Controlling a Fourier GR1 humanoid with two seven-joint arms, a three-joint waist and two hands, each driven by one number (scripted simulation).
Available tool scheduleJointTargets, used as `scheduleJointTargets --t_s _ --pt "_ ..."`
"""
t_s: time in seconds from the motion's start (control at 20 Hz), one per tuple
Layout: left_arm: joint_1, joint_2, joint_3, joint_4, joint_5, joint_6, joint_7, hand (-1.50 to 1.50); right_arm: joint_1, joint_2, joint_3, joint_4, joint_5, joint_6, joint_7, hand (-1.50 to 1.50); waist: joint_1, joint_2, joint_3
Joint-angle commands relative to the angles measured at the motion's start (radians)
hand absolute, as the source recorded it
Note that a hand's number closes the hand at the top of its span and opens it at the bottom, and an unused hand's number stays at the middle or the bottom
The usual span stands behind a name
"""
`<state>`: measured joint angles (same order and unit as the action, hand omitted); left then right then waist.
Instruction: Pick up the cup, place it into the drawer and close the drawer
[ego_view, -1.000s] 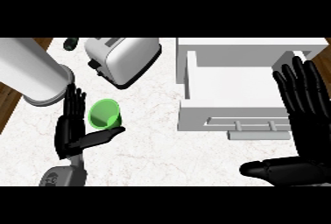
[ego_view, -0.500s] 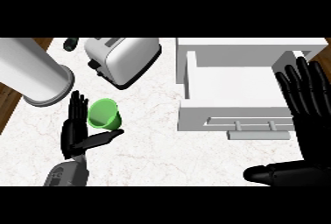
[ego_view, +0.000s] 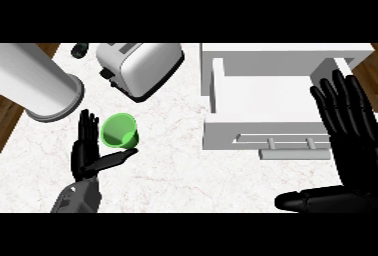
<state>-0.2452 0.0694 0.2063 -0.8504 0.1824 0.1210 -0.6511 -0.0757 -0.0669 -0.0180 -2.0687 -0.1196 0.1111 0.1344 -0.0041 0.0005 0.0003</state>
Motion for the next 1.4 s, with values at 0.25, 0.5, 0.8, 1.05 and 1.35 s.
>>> scheduleJointTargets --t_s 0.25,0.5,0.8,1.05,1.35 --pt "-0.083 0.033 0.036 0.22 0.023 -0.035 -0.112 -1.5 -0.037 -0.006 -0.013 -0.05 -0.032 -0.012 0.08 -1.5 0.0 0.0 -0.001" --pt "-0.098 0.04 0.029 0.259 0.026 -0.061 -0.14 -1.5 -0.024 -0.018 -0.016 -0.048 -0.012 0.006 0.061 -1.5 0.001 0.0 -0.001" --pt "-0.194 0.035 0.051 0.385 0.036 -0.072 -0.208 -1.5 -0.024 -0.036 -0.058 -0.044 -0.071 0.031 0.067 -1.5 -0.003 0.001 -0.001" --pt "-0.224 0.088 0.082 0.478 0.064 -0.174 -0.235 -1.5 0.003 -0.018 -0.03 -0.064 -0.04 0.015 0.068 -1.5 -0.003 0.001 -0.001" --pt "-0.237 0.044 0.091 0.539 0.081 -0.232 -0.298 -1.5 -0.05 -0.009 -0.024 0.027 -0.031 0.027 0.003 -1.5 -0.003 0.003 -0.001"
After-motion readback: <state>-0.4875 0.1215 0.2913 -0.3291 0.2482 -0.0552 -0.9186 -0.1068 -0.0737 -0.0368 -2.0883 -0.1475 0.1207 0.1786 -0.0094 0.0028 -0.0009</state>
